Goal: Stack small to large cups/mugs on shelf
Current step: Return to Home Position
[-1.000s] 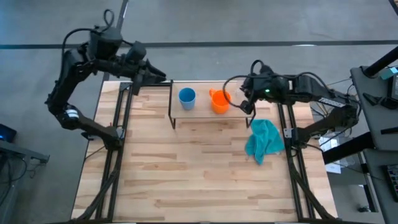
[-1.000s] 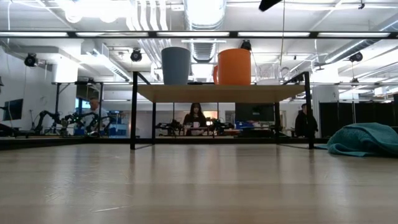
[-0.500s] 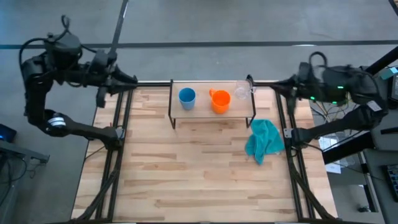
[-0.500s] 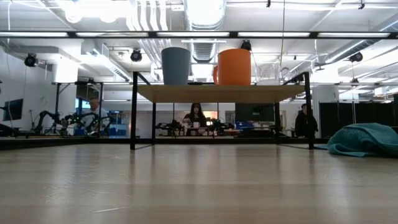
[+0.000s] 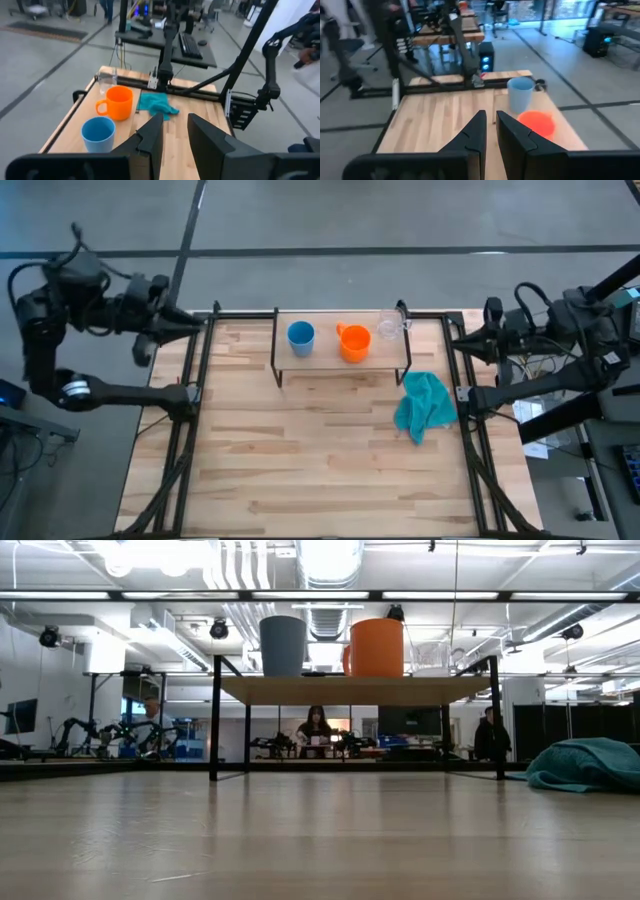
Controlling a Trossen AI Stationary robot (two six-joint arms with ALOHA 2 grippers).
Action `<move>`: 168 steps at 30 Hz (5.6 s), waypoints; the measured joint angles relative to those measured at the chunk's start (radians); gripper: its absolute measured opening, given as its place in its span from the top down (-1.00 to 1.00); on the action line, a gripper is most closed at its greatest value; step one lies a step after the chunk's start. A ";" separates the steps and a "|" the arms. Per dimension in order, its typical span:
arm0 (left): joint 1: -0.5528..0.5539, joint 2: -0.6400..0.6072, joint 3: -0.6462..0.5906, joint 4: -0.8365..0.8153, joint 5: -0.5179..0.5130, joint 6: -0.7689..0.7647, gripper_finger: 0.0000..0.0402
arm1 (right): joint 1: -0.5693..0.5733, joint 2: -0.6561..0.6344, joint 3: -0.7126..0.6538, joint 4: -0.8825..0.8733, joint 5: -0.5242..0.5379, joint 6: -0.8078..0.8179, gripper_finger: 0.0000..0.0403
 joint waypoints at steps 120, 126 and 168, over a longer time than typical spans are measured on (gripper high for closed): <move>0.001 -0.777 -1.925 1.465 -0.076 -0.437 0.62 | 0.000 -0.376 -1.330 1.179 -0.082 0.080 0.81; 0.001 -0.776 -1.936 1.464 -0.076 -0.442 0.62 | 0.000 -0.376 -1.369 1.225 -0.082 0.066 0.81; 0.000 -0.626 -1.940 1.801 -0.077 -0.389 0.62 | 0.000 -0.370 -1.429 1.322 -0.082 0.099 0.81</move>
